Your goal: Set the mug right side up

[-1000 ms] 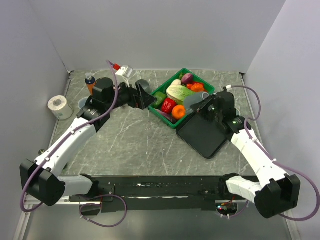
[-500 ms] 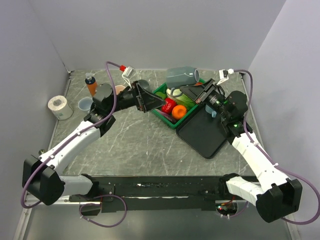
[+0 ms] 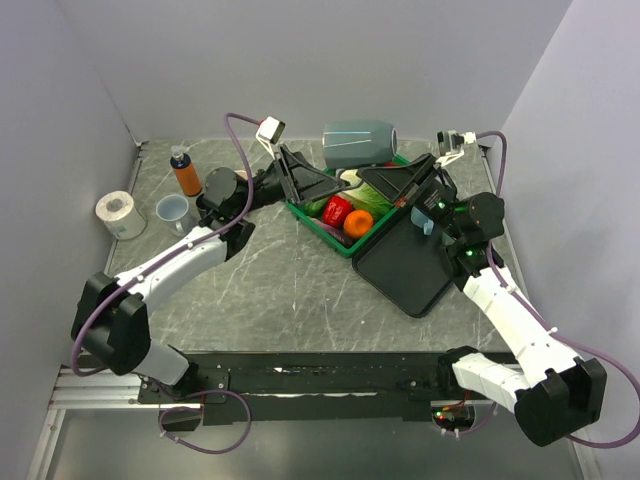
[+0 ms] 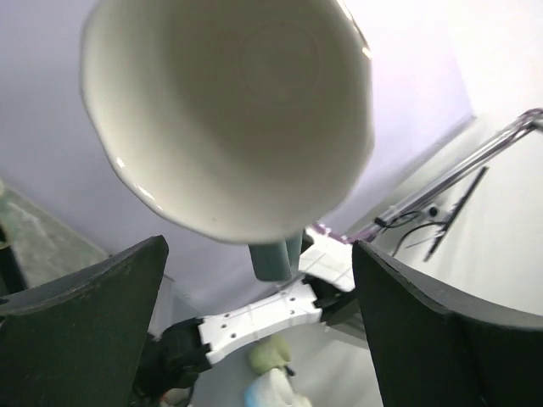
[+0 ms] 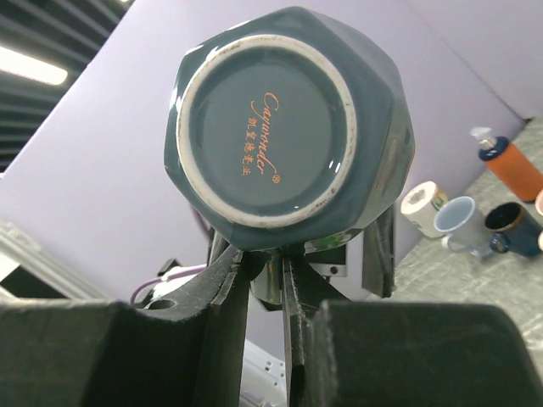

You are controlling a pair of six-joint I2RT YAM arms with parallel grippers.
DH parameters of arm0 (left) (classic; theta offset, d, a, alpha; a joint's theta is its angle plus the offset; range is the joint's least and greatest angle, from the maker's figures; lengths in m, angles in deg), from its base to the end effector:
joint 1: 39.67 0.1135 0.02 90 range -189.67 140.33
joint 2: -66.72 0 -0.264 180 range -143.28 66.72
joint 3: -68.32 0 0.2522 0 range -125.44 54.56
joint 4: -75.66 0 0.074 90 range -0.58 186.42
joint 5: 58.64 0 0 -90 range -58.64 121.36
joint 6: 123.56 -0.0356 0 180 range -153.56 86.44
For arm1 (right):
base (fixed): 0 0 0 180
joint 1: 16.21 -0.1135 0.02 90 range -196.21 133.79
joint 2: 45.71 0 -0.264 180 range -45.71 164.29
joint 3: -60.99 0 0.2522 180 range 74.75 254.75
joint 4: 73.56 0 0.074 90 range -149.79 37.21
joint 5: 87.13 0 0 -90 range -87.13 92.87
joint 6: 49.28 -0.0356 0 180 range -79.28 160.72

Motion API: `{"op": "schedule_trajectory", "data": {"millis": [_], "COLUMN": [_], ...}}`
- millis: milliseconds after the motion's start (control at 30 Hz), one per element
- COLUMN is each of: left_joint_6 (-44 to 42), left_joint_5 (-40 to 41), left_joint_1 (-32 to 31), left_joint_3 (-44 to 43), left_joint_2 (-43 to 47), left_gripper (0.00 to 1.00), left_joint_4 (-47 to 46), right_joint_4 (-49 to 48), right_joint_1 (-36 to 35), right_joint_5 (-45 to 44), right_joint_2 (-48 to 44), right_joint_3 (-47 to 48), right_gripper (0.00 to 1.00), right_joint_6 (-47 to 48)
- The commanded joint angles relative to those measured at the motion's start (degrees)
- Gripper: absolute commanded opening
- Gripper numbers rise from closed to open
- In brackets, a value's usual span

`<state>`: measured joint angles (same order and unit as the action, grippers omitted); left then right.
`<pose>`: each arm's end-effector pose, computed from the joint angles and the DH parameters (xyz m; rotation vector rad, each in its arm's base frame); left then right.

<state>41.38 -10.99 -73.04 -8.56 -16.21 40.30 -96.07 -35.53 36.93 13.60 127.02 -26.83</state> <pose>0.2589 -0.1992 0.3980 0.3261 1.4460 -1.9921 0.2067 0.0936 0.4206 -0.0799 1.3188 1.6337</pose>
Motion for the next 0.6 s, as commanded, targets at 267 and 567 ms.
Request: {"op": "schedule_trajectory", "data": {"millis": [267, 567], "left_joint_6": [15.24, 15.33], "left_joint_5": [2.53, 3.76], "left_joint_1": [-0.74, -1.09], "left_joint_3": [-4.48, -4.21], "left_joint_2": [-2.85, -2.05], "left_gripper": [0.61, 0.45], "left_joint_4": [-9.33, -7.74], "right_joint_4": [-9.35, -5.48], "right_joint_1": [-1.43, -3.45], "right_joint_5": [-0.05, -2.16], "right_joint_2": [-2.71, -3.58], "right_joint_3": [0.82, 0.2], "right_gripper": [0.0, 0.0], "right_joint_6": [2.59, 8.91]}}
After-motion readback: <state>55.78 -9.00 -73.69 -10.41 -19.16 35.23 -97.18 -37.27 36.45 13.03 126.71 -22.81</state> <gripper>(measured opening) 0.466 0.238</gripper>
